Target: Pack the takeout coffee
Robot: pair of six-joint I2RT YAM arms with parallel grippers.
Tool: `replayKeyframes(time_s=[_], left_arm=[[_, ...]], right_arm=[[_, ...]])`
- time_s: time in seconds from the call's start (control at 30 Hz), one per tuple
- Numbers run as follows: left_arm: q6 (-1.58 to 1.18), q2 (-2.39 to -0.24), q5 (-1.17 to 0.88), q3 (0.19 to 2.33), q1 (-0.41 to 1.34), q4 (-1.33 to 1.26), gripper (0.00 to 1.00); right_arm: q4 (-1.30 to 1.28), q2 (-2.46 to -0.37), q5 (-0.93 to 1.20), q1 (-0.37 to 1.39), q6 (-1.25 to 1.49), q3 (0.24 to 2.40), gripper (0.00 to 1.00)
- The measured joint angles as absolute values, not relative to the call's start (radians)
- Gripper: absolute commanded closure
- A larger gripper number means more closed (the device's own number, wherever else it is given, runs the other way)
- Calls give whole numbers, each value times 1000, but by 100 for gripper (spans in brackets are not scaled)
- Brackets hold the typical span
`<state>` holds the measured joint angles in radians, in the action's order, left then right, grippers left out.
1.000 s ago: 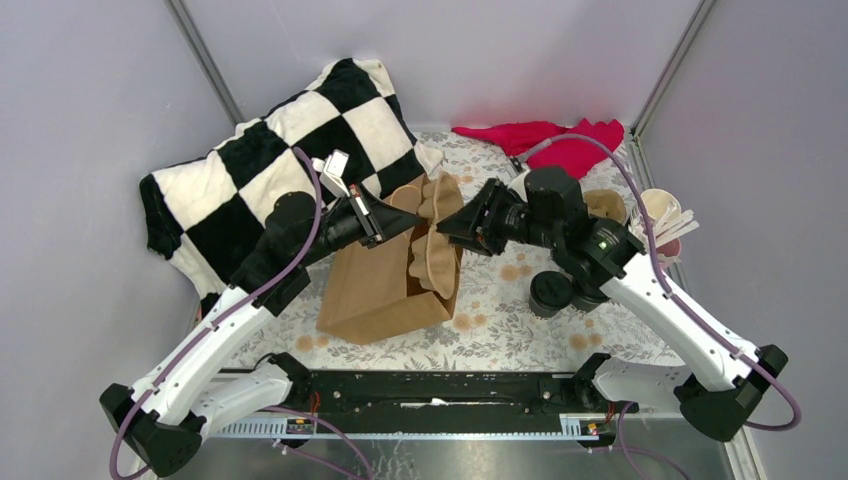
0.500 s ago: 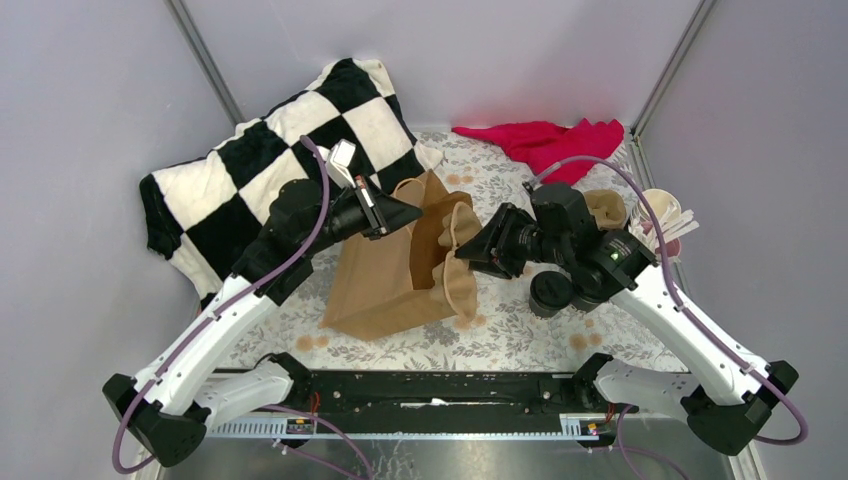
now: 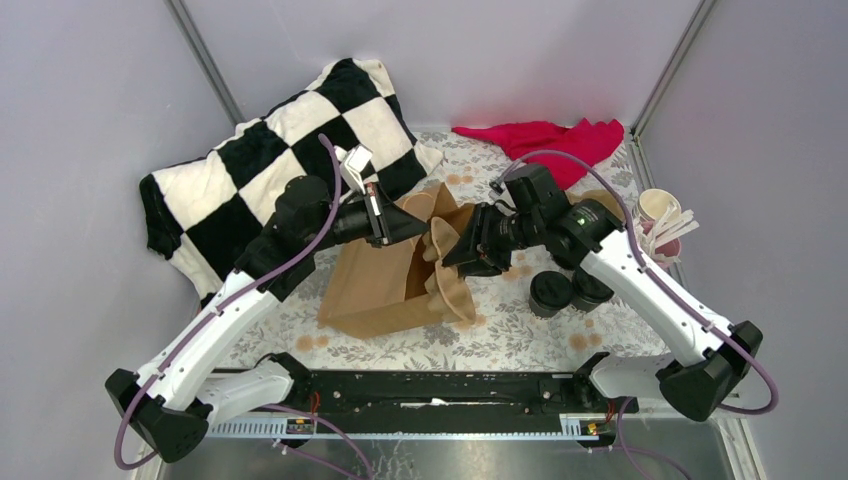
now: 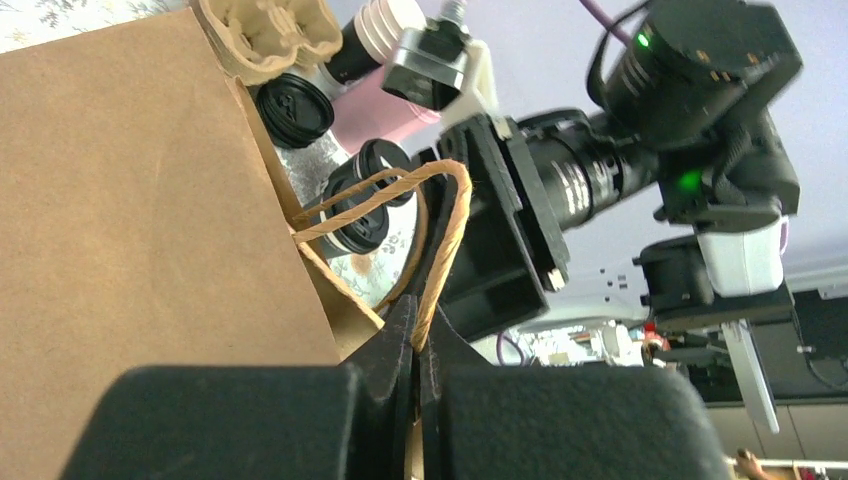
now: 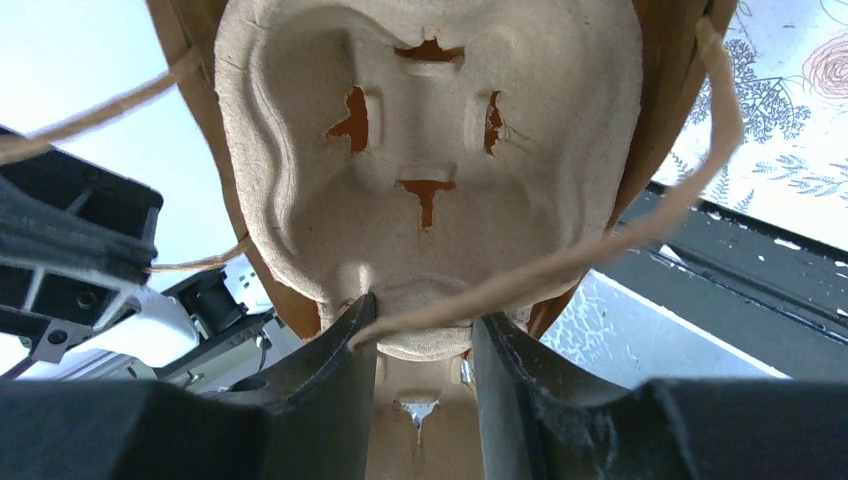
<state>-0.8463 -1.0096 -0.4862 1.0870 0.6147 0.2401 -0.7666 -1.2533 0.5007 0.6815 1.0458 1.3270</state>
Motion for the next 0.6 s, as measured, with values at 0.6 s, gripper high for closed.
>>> replayKeyframes(time_s=[0.6], left_arm=[[-786,-1010,-568,1087,615,289,100]], right_arm=[[-795,-1314,667,540,1052,1342,60]])
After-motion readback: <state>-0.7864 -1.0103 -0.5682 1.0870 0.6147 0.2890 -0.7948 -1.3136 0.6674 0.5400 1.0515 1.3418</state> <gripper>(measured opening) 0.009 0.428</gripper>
